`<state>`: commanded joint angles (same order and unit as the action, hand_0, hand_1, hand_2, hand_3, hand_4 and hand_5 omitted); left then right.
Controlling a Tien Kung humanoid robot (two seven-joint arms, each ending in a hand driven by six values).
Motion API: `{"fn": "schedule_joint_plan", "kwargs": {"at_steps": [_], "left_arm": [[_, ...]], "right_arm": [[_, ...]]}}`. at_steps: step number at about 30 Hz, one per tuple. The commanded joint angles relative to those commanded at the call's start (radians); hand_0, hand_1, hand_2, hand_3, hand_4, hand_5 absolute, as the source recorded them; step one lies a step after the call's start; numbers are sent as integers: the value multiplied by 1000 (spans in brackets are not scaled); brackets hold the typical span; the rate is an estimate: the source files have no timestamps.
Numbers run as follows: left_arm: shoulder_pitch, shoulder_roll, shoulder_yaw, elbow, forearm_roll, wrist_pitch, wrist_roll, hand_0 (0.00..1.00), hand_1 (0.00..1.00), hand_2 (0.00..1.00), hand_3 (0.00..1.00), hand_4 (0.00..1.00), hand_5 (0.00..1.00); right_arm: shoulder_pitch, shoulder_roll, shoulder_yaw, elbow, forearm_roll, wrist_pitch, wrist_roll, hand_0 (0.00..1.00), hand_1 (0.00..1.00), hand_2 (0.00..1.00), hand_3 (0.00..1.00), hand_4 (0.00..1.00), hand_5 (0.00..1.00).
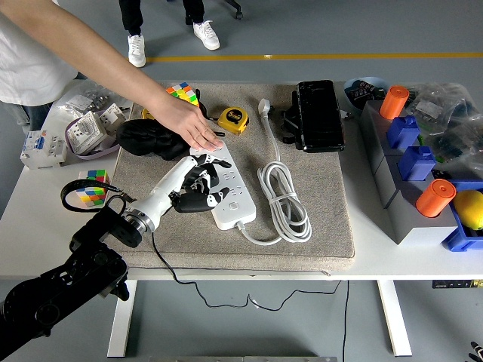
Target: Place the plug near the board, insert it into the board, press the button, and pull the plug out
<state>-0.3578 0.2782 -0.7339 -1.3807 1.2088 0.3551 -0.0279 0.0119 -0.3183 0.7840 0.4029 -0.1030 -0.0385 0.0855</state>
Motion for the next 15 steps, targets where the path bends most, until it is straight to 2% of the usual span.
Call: {"fn": "schedule_joint_plan", "kwargs": {"at_steps": [1, 3, 6, 7, 12, 13, 15], "left_arm": [[4, -2, 2, 8, -31, 21, -27, 282, 427, 469, 570, 779, 313], [8, -5, 5, 24, -87, 62, -75, 282, 427, 469, 570, 779, 313], [10, -8, 8, 47, -159, 89, -135, 282, 427, 469, 570, 779, 313], [10, -9, 10, 56, -196, 100, -167, 584, 656, 635, 562, 805, 392], [11, -12, 15, 75, -358, 149, -294, 584, 656, 635, 562, 805, 392], [11, -13, 13, 79, -400, 155, -329, 741, 747, 752, 633, 830, 423], [11, -16, 6, 87, -465, 155, -382, 741, 747, 752, 633, 830, 423]], "right_arm": [[1, 1, -1, -1, 1, 0, 0, 607, 660, 642, 528, 814, 483], [2, 2, -2, -2, 2, 0, 0, 607, 660, 642, 528, 814, 483], [5, 2, -4, -1, 2, 0, 0, 607, 660, 642, 528, 814, 483], [6, 3, -4, -1, 2, 0, 0, 607, 659, 641, 528, 814, 483], [13, 6, -13, -7, 11, 0, 1, 607, 659, 641, 528, 814, 483], [14, 7, -17, -9, 14, 0, 1, 607, 659, 640, 528, 813, 481], [16, 8, -24, -10, 18, 1, 0, 607, 659, 640, 528, 813, 481]]}}
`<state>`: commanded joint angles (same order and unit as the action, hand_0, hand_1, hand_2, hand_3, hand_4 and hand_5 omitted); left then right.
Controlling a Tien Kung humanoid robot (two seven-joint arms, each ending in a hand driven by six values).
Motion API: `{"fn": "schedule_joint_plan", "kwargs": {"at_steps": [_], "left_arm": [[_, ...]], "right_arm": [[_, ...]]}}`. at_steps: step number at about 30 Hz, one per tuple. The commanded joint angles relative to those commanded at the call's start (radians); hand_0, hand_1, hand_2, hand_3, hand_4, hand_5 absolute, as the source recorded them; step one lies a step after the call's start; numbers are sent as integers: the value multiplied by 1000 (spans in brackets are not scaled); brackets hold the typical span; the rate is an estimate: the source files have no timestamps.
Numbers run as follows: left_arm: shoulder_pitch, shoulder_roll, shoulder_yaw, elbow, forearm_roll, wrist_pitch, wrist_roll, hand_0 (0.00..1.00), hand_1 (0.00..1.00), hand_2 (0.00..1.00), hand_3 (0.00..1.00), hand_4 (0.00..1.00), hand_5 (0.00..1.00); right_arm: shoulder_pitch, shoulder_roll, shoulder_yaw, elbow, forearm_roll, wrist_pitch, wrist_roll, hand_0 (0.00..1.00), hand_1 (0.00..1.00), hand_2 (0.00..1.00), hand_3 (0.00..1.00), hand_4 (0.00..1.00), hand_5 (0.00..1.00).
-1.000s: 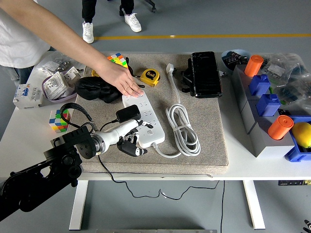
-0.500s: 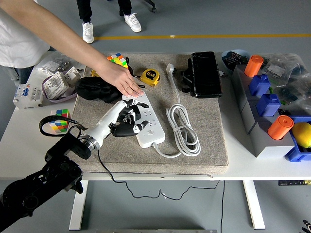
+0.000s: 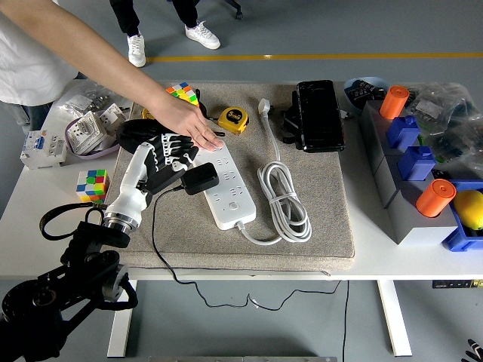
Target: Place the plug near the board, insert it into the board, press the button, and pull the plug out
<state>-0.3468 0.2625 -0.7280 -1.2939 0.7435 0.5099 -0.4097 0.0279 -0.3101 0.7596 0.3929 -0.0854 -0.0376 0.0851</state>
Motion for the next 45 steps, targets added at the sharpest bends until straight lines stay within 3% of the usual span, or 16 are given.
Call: {"fn": "schedule_joint_plan", "kwargs": {"at_steps": [4, 14, 34, 41, 45], "left_arm": [[2, -3, -15, 16, -68, -19, -23, 747, 744, 750, 640, 830, 431], [14, -1, -34, 49, -61, -30, -4, 747, 739, 746, 640, 841, 448], [28, 5, -70, 48, -36, -30, 3, 747, 736, 750, 645, 860, 476], [26, 5, -79, 49, 17, -31, 17, 747, 735, 753, 647, 860, 477], [11, 8, -76, 54, 109, -40, 74, 747, 735, 753, 647, 860, 477]], "right_arm": [[0, 1, -5, -1, 3, 1, 0, 607, 660, 640, 528, 813, 480], [-2, 0, -11, -2, 6, 1, 0, 607, 660, 641, 528, 813, 480], [2, -2, -10, 5, -1, -4, 0, 607, 659, 640, 528, 813, 481], [-2, -6, -11, 5, 1, -4, 0, 607, 659, 640, 528, 814, 481], [-6, -11, -7, 5, 1, -3, -1, 607, 659, 640, 528, 814, 481]]}}
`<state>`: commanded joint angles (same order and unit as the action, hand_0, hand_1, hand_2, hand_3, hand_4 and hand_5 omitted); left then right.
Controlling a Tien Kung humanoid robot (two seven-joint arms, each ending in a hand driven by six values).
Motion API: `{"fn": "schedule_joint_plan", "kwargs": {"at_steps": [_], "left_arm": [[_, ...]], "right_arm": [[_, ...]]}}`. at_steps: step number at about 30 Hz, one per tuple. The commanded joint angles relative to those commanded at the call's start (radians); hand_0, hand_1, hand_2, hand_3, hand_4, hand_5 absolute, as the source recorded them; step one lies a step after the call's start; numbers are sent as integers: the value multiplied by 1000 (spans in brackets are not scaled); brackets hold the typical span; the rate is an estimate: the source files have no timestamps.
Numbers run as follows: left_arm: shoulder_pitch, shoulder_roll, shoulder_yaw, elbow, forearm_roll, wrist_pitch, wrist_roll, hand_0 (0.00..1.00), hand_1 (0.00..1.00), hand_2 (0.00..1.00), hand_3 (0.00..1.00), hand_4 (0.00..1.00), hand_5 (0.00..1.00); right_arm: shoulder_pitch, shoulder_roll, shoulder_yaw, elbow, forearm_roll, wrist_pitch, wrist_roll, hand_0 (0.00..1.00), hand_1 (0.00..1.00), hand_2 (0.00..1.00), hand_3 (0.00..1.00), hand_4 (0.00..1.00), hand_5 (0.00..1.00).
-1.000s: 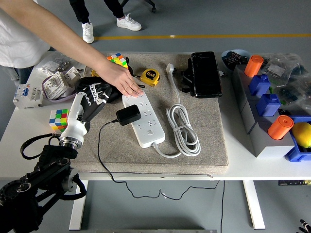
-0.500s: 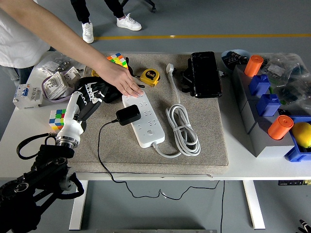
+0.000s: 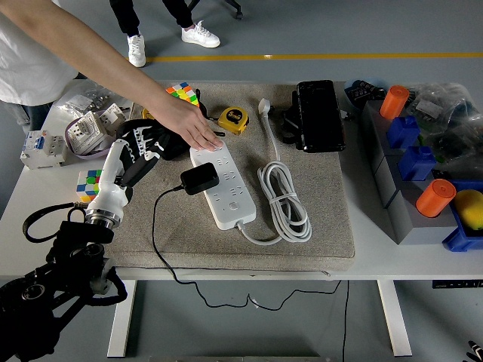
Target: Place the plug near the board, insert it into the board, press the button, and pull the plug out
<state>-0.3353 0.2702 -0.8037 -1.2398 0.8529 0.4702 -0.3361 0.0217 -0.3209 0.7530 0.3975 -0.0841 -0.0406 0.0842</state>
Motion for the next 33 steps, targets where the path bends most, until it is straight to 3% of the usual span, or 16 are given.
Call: {"fn": "schedule_joint_plan", "kwargs": {"at_steps": [1, 6, 7, 19, 33], "left_arm": [[-7, 2, 1, 2, 36, -6, 21, 748, 739, 761, 683, 856, 472], [-24, 5, -5, 9, 204, -24, 103, 748, 739, 761, 683, 856, 472], [-26, 6, -5, 10, 234, -28, 121, 750, 740, 769, 729, 861, 471], [-75, -1, 19, 30, 617, -80, 335, 747, 740, 765, 759, 899, 484], [-117, -14, 60, 81, 730, -108, 403, 747, 743, 771, 759, 913, 477]], "right_arm": [[-2, 0, 3, 0, -1, 1, -1, 607, 660, 642, 528, 814, 481], [-8, 0, 12, 0, -6, 1, -2, 607, 660, 642, 528, 814, 481], [-8, 0, 13, 1, -6, 1, -2, 607, 660, 641, 528, 815, 482], [-7, 4, 22, 5, -10, -1, 0, 607, 660, 641, 528, 815, 483], [-9, 4, 22, 4, -9, 1, 0, 607, 659, 641, 527, 815, 482]]}}
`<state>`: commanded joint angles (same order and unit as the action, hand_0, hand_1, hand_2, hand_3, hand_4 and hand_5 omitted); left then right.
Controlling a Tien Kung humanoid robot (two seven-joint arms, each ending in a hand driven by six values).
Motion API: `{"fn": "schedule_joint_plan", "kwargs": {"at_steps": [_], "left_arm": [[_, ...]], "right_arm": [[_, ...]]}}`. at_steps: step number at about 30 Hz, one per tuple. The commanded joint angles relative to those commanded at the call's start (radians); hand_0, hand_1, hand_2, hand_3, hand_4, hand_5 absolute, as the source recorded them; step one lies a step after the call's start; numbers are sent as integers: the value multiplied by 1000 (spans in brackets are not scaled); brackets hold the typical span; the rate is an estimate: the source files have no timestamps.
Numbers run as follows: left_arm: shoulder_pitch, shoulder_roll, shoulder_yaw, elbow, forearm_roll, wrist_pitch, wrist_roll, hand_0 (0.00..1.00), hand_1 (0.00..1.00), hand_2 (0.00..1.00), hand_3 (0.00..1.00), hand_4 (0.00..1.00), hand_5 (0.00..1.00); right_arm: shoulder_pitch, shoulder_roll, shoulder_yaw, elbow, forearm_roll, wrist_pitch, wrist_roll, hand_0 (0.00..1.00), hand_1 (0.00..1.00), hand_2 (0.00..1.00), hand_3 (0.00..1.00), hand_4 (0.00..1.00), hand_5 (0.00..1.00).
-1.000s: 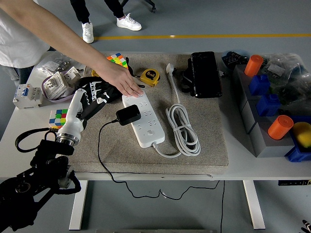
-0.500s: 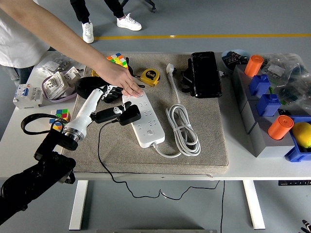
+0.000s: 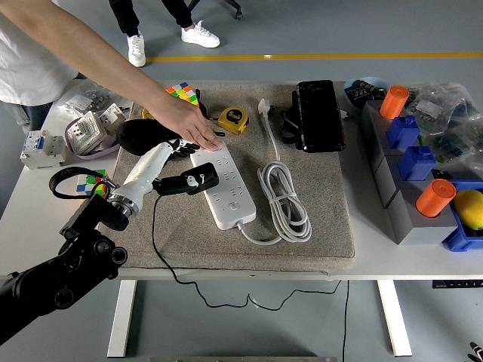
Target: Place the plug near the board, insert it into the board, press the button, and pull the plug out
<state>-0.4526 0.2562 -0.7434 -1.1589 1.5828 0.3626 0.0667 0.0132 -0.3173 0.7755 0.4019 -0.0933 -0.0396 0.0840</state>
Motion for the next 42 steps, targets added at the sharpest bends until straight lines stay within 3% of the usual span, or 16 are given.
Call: {"fn": "schedule_joint_plan", "kwargs": {"at_steps": [13, 27, 28, 33, 34, 39, 40, 42], "left_arm": [[-24, -7, 27, 35, 55, -16, 30, 739, 741, 765, 752, 948, 491], [-63, -43, 71, 100, 152, -13, 68, 710, 685, 726, 734, 962, 456], [-65, -44, 73, 104, 154, -13, 70, 645, 663, 698, 697, 963, 452], [-73, -53, 85, 124, 159, -3, 74, 645, 663, 698, 697, 963, 452], [-74, -54, 87, 127, 155, 0, 73, 576, 589, 632, 657, 947, 447], [-81, -62, 93, 142, 151, 11, 72, 576, 589, 632, 657, 947, 447], [-82, -63, 94, 144, 150, 12, 71, 501, 523, 559, 606, 937, 423], [-84, -65, 97, 149, 152, 17, 70, 501, 523, 559, 606, 937, 423]], "right_arm": [[3, -5, -4, 2, 0, -1, 0, 606, 659, 643, 527, 814, 480], [4, -7, -13, 4, 2, -2, 0, 607, 659, 642, 528, 815, 480], [4, -7, -13, 4, 1, -2, 0, 607, 659, 641, 527, 814, 481], [4, -8, -13, 4, 2, -2, 0, 607, 659, 641, 527, 814, 481], [4, -8, -14, 4, 2, -2, 0, 607, 659, 641, 527, 814, 480], [3, -8, -14, 4, 2, -2, 0, 607, 659, 641, 527, 814, 480], [3, -8, -14, 4, 2, -2, 0, 607, 659, 641, 527, 814, 480], [2, -8, -15, 5, 3, -2, 1, 607, 659, 641, 527, 814, 480]]}}
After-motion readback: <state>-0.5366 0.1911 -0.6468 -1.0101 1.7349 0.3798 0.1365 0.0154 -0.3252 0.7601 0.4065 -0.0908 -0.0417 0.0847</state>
